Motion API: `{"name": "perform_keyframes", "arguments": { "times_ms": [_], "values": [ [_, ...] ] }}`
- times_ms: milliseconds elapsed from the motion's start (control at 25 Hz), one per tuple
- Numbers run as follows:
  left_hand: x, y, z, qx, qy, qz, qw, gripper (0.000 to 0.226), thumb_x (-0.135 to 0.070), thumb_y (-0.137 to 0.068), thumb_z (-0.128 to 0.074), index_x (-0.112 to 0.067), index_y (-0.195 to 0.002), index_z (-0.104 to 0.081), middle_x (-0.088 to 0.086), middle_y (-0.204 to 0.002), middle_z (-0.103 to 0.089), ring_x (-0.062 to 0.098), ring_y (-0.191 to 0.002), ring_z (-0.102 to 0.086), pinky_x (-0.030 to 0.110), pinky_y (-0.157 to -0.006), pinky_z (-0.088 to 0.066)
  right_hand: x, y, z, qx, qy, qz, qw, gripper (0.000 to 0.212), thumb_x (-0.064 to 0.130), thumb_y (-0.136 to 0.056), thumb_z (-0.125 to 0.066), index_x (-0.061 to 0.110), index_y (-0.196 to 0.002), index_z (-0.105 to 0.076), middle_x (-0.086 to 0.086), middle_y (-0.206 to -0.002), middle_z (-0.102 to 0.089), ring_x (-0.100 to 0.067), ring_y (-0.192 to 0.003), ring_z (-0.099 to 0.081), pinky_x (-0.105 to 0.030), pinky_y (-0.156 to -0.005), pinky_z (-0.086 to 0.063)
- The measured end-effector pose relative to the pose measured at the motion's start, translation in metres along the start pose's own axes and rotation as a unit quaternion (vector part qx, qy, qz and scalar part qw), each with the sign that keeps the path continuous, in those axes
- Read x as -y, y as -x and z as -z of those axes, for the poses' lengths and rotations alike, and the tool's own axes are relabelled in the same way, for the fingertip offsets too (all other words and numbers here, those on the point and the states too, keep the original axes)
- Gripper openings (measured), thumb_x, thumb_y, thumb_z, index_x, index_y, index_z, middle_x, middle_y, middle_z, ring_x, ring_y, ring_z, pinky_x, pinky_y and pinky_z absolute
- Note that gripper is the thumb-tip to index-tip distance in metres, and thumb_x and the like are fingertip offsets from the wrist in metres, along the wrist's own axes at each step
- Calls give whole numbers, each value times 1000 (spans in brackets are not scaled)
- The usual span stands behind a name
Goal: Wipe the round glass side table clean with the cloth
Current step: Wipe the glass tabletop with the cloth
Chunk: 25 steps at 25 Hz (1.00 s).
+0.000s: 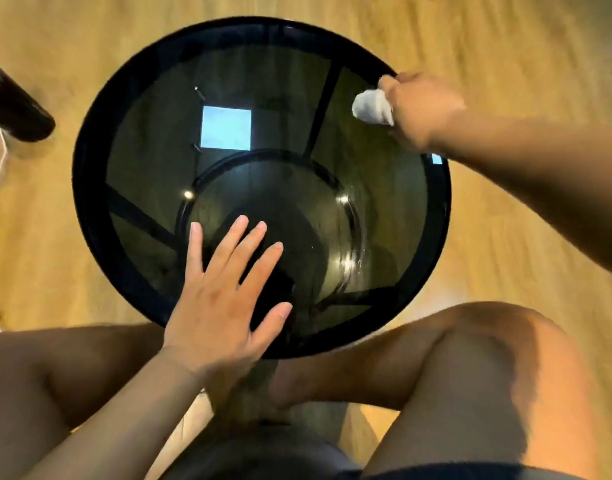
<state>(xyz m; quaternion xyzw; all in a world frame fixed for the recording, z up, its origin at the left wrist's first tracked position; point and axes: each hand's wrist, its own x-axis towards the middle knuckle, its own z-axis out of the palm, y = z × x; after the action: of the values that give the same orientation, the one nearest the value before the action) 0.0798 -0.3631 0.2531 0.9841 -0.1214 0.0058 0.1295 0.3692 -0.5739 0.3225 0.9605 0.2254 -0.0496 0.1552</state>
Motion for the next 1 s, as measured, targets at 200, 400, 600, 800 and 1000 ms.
{"name": "perform_keyframes", "arguments": {
  "times_ms": [200,400,600,800,1000],
  "values": [
    [-3,0,2,5,-14,-11,1000,65,-53,-90,-41,-11,-139,-49,17,-152,-43,34,-147,-29,69,-116,-11,38,186,-32,54,-81,198,975,40,16,-67,-71,15,-103,-52,-10,-91,-59,-33,-84,-61,-39,-64,-52],
    [-3,3,-3,-10,-20,-9,1000,67,-53,-90,-40,-10,-140,-49,16,-153,-42,34,-148,-28,68,-117,-8,43,212,-23,105,22,165,980,35,20,-83,-50,19,-118,-51,-6,-110,-58,-31,-105,-56,-43,-83,-45],
    [0,1,-4,-18,-17,-12,1000,69,-55,-89,-40,-11,-141,-47,18,-154,-40,35,-148,-26,69,-116,-6,-34,91,-36,48,80,68,993,49,18,-83,-66,16,-126,-42,-15,-119,-55,-37,-113,-51,-48,-84,-43],
    [3,0,-9,-31,-19,-18,999,71,-57,-88,-43,-9,-141,-45,22,-152,-41,40,-146,-30,73,-113,-11,-60,-35,-40,-1,56,-31,998,59,12,-74,-78,5,-125,-48,-29,-111,-57,-46,-101,-57,-50,-74,-51],
    [4,0,-7,-42,3,0,999,68,-53,-88,-44,-9,-140,-47,20,-152,-42,38,-147,-28,72,-114,-9,-55,-24,-48,34,21,-74,996,62,21,-81,-73,-1,-130,-41,-31,-122,-53,-48,-108,-54,-48,-82,-49]
  ]
}}
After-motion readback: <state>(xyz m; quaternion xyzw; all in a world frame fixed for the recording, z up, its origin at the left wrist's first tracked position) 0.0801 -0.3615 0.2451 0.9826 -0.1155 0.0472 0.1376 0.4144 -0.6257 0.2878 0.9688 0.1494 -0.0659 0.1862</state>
